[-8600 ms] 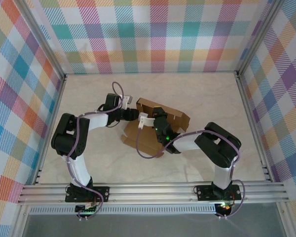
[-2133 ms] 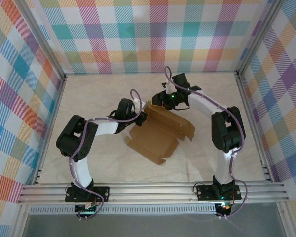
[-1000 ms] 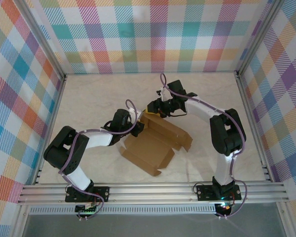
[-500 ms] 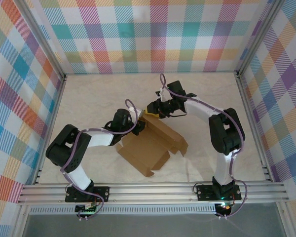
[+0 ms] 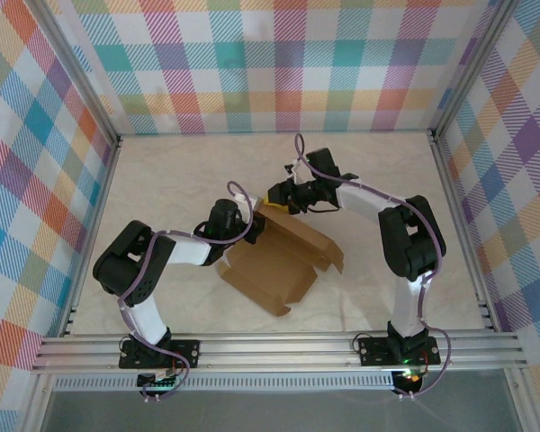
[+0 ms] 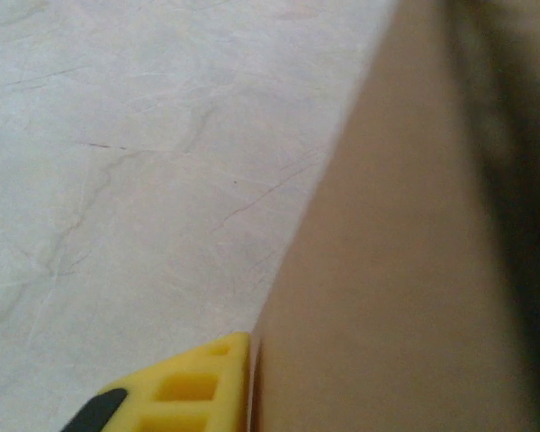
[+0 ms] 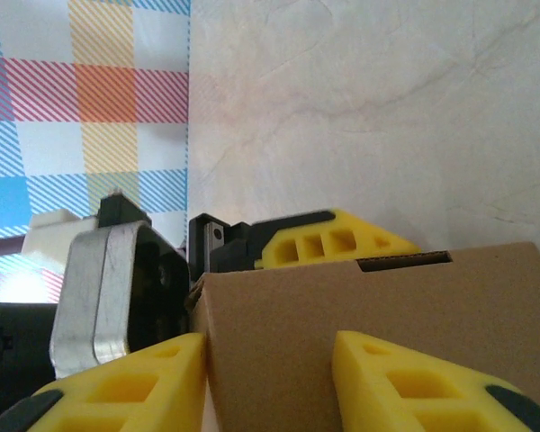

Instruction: Fold the paper box

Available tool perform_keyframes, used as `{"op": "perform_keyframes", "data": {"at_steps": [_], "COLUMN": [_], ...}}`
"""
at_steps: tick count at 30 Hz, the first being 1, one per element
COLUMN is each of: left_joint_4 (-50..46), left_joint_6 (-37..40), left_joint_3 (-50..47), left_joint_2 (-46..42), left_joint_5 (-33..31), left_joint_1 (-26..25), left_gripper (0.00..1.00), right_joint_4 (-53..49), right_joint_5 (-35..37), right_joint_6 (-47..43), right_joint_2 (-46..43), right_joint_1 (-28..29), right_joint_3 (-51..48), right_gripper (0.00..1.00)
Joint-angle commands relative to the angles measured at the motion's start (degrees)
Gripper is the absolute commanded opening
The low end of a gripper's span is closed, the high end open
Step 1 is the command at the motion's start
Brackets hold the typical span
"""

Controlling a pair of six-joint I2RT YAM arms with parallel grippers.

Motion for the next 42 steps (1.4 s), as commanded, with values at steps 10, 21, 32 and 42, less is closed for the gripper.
{"op": "perform_keyframes", "data": {"at_steps": [10,21,32,42], "left_joint_4": [2.71,1.50,-0.86,-3.73], "left_joint_6": [-2.48,-3.09,-2.81,-5.55], "left_joint_3": [1.89,2.27,2.02,3.17], "left_joint_2": [2.30,2.61,0.37,-1.21], "left_joint_5": [-1.23,-1.81,-0.80,0.16], "left_joint_1": [-0.57,-0.50,-0.50,-0.20], "left_gripper": [0.15,0.04,0.00,0.00], "right_joint_4": [1.08,3.88,2.31,-0.91], "right_joint_5": [-2.76,-2.89,3.85,16.74], "right_joint_6": [3.46,5.32,4.03,2.47], "right_joint_2": [0.87,0.28,-4.49,-18.98], "right_joint_1": [0.83,1.18,-0.58,-6.86], "right_joint_3": [-3.75,-5.73,-5.45,-9.67], "right_gripper": [0.40,0.39,0.52,0.80]}}
